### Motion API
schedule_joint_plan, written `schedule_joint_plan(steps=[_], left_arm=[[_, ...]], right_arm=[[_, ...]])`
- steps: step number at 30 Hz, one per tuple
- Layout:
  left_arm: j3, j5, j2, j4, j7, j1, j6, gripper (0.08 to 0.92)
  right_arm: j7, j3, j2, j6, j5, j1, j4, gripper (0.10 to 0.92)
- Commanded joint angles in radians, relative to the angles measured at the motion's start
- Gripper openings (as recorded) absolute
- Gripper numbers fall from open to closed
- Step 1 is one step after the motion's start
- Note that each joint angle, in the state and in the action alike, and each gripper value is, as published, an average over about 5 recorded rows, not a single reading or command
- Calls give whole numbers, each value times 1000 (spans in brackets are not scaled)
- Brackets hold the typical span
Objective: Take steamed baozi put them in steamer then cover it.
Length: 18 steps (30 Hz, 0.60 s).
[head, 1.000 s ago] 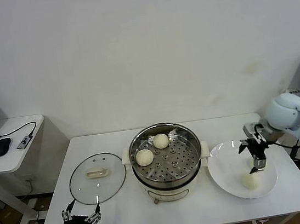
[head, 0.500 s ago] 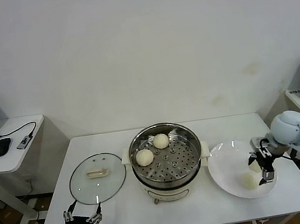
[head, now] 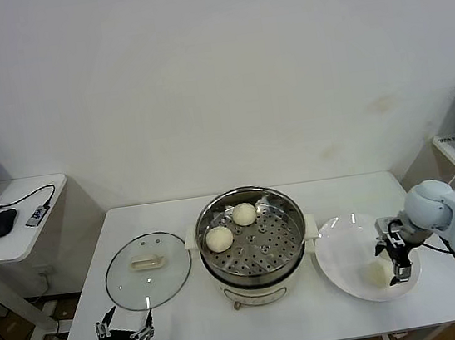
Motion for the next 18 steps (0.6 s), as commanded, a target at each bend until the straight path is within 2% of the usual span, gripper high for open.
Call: schedule_joint_plan(steps=[1, 18], left_arm=[[3, 2, -1, 6, 0, -3, 0, 823], [10, 4, -5, 15, -2, -3, -3, 823]], right_arm=[[20, -1, 23, 2, -10, -16, -27, 823], [49, -8, 29, -1, -11, -21, -31, 823]])
